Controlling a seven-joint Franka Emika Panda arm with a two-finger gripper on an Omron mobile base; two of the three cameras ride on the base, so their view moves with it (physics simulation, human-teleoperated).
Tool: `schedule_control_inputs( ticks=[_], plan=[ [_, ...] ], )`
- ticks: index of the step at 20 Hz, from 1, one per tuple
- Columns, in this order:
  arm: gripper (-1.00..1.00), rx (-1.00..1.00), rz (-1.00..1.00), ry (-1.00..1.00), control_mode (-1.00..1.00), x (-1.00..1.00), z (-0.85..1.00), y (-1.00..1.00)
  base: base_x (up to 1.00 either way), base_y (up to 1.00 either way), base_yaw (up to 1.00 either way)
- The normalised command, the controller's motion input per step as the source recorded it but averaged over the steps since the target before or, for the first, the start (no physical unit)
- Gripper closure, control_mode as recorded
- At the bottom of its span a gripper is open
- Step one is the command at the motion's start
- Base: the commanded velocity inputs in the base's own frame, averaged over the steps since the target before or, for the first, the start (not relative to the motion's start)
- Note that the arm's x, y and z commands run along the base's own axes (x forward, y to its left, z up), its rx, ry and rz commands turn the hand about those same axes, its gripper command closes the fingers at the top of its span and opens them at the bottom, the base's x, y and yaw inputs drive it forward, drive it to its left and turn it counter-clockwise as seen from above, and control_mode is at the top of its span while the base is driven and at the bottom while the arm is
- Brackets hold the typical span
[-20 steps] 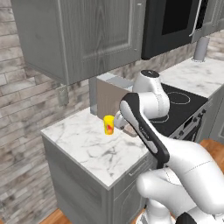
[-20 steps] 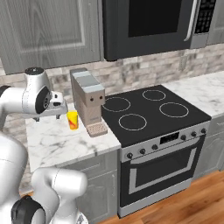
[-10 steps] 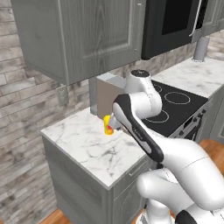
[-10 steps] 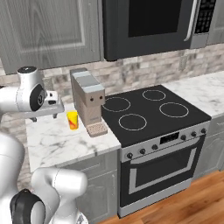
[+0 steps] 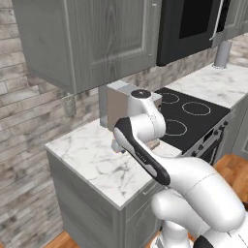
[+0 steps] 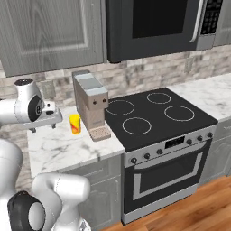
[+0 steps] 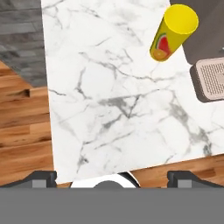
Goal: Pick the cup and bowl from the counter and place them on the counter next to the sink.
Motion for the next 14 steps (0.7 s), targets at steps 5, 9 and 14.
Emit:
schedule_control_inputs(
  ticks=[5, 9, 14],
  plan=[
    [-1.00, -0.09, 0.00, 0.06, -1.00, 0.27, -0.04, 0.19, 0.00, 0.00, 0.00],
    [-1.00, -0.11, 0.00, 0.07, -1.00, 0.31, 0.14, 0.03, 0.00, 0.00, 0.00],
    [-1.00, -0.06, 0.00, 0.10, -1.00, 0.14, 0.25, 0.00, 0.00, 0.00, 0.00]
  ],
)
